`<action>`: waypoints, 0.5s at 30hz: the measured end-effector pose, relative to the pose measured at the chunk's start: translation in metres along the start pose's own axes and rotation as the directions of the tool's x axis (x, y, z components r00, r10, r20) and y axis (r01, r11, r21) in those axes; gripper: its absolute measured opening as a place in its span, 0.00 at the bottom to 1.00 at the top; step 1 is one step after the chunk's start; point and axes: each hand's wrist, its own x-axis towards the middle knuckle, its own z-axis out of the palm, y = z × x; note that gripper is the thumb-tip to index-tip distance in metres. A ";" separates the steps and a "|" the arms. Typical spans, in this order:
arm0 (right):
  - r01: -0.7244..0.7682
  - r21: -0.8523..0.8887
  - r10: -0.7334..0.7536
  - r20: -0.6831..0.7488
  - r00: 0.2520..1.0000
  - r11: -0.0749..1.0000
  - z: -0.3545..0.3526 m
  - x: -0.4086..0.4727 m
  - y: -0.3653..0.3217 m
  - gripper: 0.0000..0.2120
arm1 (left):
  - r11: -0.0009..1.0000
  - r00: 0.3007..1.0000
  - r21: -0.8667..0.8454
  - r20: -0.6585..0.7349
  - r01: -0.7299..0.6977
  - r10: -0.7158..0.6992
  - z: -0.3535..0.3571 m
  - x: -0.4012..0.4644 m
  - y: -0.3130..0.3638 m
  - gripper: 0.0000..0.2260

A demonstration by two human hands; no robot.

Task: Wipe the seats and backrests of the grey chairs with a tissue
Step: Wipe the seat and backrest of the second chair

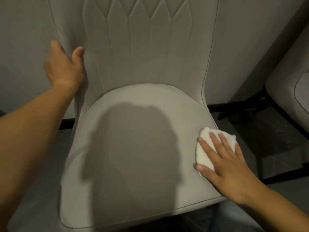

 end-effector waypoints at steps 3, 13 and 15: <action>0.056 0.006 -0.056 -0.044 0.997 0.998 -0.010 0.055 -0.009 0.37 | 1.000 1.000 0.016 0.001 -0.004 0.004 0.000 0.001 0.000 0.28; 0.150 0.034 -0.139 -0.231 0.963 0.988 -0.016 0.125 -0.022 0.31 | 1.000 0.999 -0.008 0.042 0.019 -0.019 -0.009 0.000 0.009 0.23; 0.229 0.115 -0.195 -0.250 0.948 0.967 -0.031 0.139 -0.026 0.24 | 1.000 0.998 0.003 0.059 0.018 -0.018 -0.010 -0.002 0.012 0.22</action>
